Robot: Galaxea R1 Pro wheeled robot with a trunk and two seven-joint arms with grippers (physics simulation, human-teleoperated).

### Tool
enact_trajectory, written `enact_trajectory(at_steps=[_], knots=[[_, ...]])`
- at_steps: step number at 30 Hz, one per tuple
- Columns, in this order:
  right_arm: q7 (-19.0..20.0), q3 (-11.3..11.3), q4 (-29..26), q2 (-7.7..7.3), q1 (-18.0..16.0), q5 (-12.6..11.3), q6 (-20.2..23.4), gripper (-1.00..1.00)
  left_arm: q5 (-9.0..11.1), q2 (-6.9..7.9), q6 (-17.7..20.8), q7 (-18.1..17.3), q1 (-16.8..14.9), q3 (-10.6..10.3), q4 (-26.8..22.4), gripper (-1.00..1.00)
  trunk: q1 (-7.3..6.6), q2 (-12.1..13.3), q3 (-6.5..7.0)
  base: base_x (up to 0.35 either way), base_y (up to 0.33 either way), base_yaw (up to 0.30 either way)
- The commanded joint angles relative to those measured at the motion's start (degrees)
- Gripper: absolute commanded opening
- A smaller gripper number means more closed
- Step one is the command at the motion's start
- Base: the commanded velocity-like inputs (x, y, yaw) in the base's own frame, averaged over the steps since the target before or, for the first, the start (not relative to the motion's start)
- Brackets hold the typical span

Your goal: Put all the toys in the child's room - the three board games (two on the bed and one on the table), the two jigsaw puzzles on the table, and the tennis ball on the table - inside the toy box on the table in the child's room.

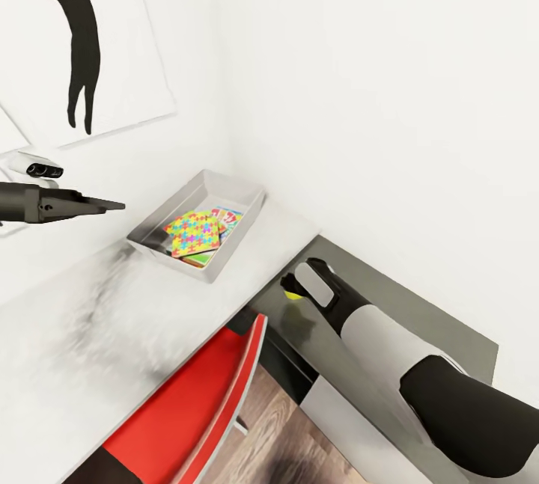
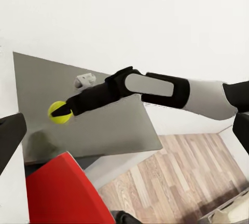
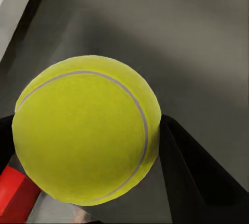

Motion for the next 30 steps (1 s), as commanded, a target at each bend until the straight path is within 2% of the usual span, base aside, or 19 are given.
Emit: enact_trajectory(at_steps=[1, 7, 9, 10, 13, 16, 19, 22, 30], knots=[[-0.64, 0.15, -1.48, 0.00, -0.10, -0.40, 0.68, -1.00, 0.05, 0.62, 0.61, -0.27, -0.08, -0.16, 0.11, 1.00, 0.04, -0.10, -0.02, 0.000, 0.000, -0.086], [-2.09, -0.15, -10.43, 0.00, -0.32, -0.41, 6.15, -1.00, 0.15, 3.64, 0.61, -0.27, -0.03, -0.09, 0.24, 1.00, 0.04, -0.10, 0.52, 0.000, 0.000, -0.087], [-5.23, -0.35, -16.55, 0.00, -0.39, -0.56, 9.87, -1.00, 0.21, 4.56, 0.61, -0.27, 0.00, -0.08, 0.25, 1.00, 0.04, -0.10, 0.70, 0.000, 0.000, -0.087], [-6.12, -0.54, -17.82, 0.00, -0.39, -0.60, 10.66, -1.00, 0.21, 4.67, 0.61, -0.27, 0.01, -0.08, 0.25, 1.00, 0.04, -0.10, 0.79, 0.000, 0.000, -0.087], [-11.44, -3.58, -24.05, 0.00, -0.41, -0.85, 14.21, -1.00, 0.23, 5.37, 0.61, -0.27, 0.02, -0.08, 0.38, 1.00, 0.04, -0.10, 1.06, 0.000, 0.000, -0.087], [-15.18, -6.31, -30.16, 0.00, -0.42, -0.89, 18.58, -1.00, 0.24, 6.15, 0.61, -0.27, 0.02, -0.07, 1.42, 1.00, 0.04, -0.10, 1.32, 0.000, 0.000, -0.087], [-16.57, -6.90, -35.19, 0.00, -0.37, -0.95, 20.38, -1.00, 0.24, 6.33, 0.61, -0.27, 0.02, -0.07, 1.85, 1.00, 0.04, -0.10, 1.59, 0.000, 0.000, -0.087], [-17.42, -7.06, -37.85, 0.00, -0.34, -1.02, 20.95, -1.00, 0.22, 6.42, 0.60, -0.27, 0.02, -0.07, 2.93, 1.00, 0.04, -0.10, 1.86, 0.000, 0.000, -0.087], [-17.63, -7.06, -38.56, 0.00, -0.26, -1.03, 20.97, -1.00, 0.08, 6.46, 0.46, -0.27, 0.02, -0.07, 8.22, 1.00, 0.04, -0.10, 2.58, 0.000, 0.000, -0.086]])
